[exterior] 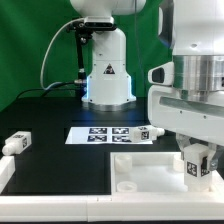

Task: Assemble one leg

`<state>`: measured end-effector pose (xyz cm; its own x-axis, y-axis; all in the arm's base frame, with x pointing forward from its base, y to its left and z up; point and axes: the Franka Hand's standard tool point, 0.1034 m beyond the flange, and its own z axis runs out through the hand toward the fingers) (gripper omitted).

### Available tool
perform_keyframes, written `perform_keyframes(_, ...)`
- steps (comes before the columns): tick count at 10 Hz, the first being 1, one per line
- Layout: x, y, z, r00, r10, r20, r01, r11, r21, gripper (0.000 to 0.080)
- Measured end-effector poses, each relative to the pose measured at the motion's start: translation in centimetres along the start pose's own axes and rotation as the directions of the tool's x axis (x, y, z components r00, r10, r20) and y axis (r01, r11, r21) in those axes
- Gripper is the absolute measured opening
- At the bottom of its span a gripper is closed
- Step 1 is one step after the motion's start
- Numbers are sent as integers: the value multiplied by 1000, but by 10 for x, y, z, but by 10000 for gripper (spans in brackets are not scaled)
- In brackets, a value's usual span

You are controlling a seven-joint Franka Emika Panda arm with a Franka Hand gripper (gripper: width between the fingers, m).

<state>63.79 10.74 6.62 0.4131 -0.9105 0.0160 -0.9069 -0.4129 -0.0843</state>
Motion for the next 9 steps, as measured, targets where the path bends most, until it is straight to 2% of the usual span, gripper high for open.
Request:
perform_keyframes(1, -1, -1, -2, 987, 158, 8, -158, 987, -10, 285)
perform_keyframes(2, 0, -2, -2, 957, 288, 19, -288, 958, -9, 285)
perform_keyframes(3, -2, -2, -1, 888, 458, 33, -458, 889, -10, 285)
perform_keyframes(4, -3, -2, -1, 845, 533, 34, -533, 846, -12, 285)
perform_keyframes(6, -3, -2, -1, 843, 536, 33, -536, 844, -13, 285)
perform_keyframes(7, -3, -1, -1, 892, 452, 31, -451, 892, -16, 285)
perform_keyframes(8, -5, 1, -2, 950, 312, 35, -311, 950, -26, 442)
perform_keyframes(9, -6, 0, -5, 988, 148, 39, -147, 989, -25, 569)
